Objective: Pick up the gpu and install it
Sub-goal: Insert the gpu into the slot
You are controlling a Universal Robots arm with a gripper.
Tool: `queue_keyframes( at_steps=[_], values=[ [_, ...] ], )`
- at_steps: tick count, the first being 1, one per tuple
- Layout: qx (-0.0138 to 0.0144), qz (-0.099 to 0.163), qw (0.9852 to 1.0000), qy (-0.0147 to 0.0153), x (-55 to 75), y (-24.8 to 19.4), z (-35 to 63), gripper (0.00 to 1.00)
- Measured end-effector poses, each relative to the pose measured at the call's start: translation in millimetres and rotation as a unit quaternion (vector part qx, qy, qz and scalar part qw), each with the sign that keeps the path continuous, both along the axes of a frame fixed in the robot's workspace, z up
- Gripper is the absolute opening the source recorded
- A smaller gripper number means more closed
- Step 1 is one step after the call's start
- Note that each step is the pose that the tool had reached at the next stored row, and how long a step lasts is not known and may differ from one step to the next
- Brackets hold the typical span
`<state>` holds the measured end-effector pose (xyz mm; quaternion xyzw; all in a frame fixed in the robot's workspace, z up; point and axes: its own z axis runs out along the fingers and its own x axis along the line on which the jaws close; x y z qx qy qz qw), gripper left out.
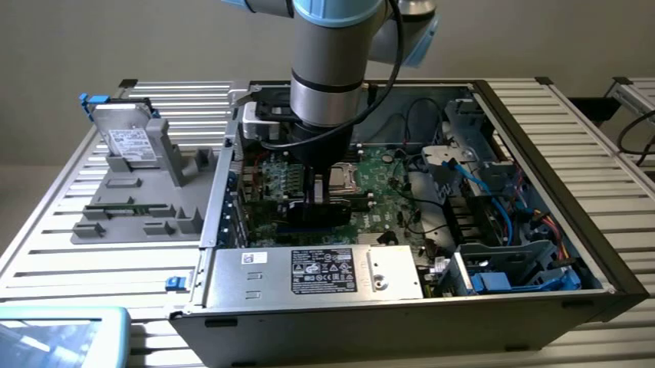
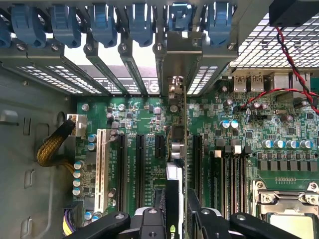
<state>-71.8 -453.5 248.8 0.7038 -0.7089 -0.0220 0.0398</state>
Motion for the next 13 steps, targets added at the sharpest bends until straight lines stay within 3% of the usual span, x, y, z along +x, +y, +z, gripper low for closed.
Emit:
queue_keyframes(
  at_steps=[13],
  values=[
    [0.0004,0.000,1.0000,0.0005,-0.1,-0.5,-0.3,0.28]
  ],
)
